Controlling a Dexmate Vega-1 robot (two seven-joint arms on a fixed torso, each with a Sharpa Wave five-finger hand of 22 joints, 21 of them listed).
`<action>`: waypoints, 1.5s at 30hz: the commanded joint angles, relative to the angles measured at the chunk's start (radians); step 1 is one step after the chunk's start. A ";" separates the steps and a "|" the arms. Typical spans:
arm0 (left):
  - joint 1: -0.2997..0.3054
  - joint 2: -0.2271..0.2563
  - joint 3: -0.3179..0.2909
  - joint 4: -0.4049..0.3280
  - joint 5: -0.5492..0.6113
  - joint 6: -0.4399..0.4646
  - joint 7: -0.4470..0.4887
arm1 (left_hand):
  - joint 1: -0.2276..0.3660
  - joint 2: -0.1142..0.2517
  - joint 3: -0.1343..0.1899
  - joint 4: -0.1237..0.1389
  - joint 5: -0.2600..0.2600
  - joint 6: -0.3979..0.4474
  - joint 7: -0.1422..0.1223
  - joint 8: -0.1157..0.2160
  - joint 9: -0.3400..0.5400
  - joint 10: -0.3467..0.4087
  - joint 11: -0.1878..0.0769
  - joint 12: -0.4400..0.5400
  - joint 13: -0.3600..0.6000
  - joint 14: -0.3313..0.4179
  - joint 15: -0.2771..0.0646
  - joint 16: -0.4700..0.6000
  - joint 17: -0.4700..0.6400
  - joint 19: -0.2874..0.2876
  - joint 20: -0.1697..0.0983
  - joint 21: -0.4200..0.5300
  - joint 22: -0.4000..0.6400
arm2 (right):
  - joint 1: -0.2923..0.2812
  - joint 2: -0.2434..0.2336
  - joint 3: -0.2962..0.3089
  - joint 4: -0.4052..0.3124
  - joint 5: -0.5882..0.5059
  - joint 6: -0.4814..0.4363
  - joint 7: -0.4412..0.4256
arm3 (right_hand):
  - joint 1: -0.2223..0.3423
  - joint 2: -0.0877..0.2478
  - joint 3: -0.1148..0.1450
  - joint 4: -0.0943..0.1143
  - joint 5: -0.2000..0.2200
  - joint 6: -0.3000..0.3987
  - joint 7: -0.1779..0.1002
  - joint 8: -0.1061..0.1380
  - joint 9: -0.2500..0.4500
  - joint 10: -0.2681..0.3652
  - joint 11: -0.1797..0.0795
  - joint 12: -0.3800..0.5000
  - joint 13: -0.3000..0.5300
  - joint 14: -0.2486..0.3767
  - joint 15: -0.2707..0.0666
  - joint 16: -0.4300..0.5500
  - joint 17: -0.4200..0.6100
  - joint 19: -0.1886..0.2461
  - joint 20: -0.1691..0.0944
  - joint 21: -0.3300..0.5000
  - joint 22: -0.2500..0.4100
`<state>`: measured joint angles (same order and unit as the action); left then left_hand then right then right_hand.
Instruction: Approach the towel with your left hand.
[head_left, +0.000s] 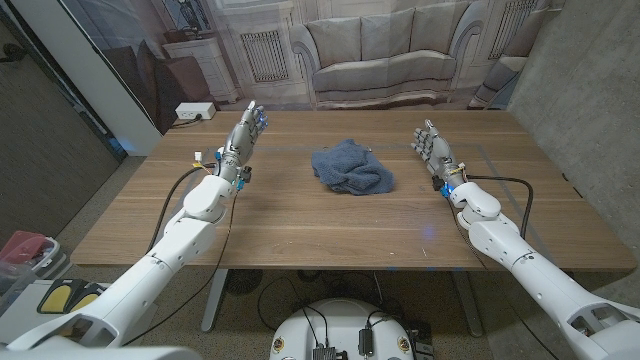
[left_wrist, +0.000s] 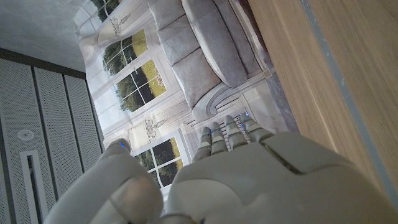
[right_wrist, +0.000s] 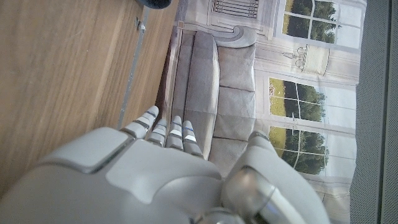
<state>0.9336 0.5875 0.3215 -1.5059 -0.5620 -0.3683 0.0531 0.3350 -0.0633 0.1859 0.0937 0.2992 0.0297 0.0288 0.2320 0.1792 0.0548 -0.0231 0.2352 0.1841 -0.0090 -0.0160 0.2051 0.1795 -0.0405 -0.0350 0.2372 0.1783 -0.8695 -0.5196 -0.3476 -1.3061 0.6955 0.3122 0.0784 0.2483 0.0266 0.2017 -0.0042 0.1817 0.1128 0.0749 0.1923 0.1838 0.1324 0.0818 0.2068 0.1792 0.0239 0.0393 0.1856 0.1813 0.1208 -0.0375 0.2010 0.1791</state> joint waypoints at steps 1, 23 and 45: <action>0.021 0.010 -0.016 -0.014 0.033 -0.072 -0.005 | 0.009 -0.001 -0.002 -0.004 0.005 0.011 0.000 0.000 0.005 0.015 0.001 0.007 0.001 0.009 -0.004 0.008 0.003 0.006 -0.033 0.005 0.002 | -0.012 0.007 0.008 -0.003 0.009 0.011 -0.008 | 0.004 0.008 0.003 -0.003 0.009 0.010 -0.002 0.005 0.004 0.007 0.000 0.005 0.006 0.010 0.001 0.005 0.003 0.009 -0.015 0.005 0.003; 0.017 -0.011 -0.010 0.016 0.126 -0.191 0.005 | 0.016 -0.005 -0.012 -0.006 0.007 0.035 -0.006 -0.002 0.005 0.040 -0.006 0.004 0.001 0.042 -0.014 0.009 0.003 0.027 -0.029 0.003 0.001 | -0.031 -0.003 0.006 -0.041 -0.005 0.007 -0.031 | 0.010 0.013 0.003 -0.008 0.009 0.010 0.000 0.004 0.005 0.003 0.001 0.004 0.006 0.037 0.003 0.011 0.003 0.029 -0.014 0.010 0.003; 0.004 -0.023 -0.001 0.037 0.210 -0.230 0.035 | 0.030 -0.002 -0.016 -0.011 0.012 0.054 -0.011 -0.005 0.006 0.059 -0.016 0.001 0.002 0.057 -0.018 0.005 0.003 0.040 -0.030 -0.002 0.001 | -0.020 0.008 -0.006 -0.039 -0.013 0.001 -0.036 | 0.009 0.015 0.002 -0.009 0.008 0.012 0.001 0.005 0.005 0.007 -0.001 0.005 0.006 0.040 0.004 0.010 0.004 0.032 -0.013 0.009 0.003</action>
<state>0.9435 0.5652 0.3142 -1.4672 -0.3992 -0.5960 0.0671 0.3579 -0.0668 0.1736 0.0870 0.3070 0.0747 0.0193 0.2319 0.1790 0.1047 -0.0410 0.2351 0.1837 0.0381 -0.0311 0.2051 0.1794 -0.0077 -0.0323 0.2371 0.1770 -0.9000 -0.5203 -0.3451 -1.3562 0.6861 0.3126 0.0377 0.2561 0.0345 0.2058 -0.0083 0.1816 0.1164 0.0786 0.1921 0.1837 0.1338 0.0802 0.2067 0.1841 0.0527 0.0462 0.1949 0.1841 0.1474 -0.0391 0.2072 0.1790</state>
